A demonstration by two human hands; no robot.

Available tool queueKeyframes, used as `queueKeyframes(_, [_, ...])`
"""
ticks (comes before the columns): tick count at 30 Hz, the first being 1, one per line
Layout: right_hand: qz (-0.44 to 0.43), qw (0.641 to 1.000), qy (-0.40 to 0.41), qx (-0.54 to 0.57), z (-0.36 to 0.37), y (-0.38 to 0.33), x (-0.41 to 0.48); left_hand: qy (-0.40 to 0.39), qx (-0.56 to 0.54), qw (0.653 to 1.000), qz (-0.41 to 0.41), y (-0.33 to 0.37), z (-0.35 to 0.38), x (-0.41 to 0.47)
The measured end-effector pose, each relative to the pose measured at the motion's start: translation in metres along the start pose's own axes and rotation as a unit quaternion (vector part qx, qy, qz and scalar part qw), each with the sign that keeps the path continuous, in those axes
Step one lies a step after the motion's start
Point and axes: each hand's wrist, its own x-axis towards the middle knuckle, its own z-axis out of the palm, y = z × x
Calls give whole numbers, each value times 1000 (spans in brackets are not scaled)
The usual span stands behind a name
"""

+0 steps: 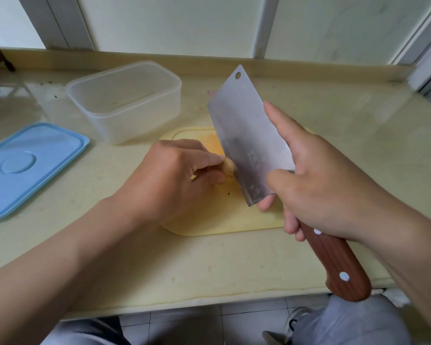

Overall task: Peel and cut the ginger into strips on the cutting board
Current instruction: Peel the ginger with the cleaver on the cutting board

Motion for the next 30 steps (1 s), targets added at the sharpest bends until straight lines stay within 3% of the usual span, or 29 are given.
queueKeyframes(12, [66,997,-43,-7,-3,-2,-31,-8,14,1000,-22,0,-1,0])
queueKeyframes(30, [8,999,-44,-31,0,-12,15,47,-29,998,-37,-2,-3,1])
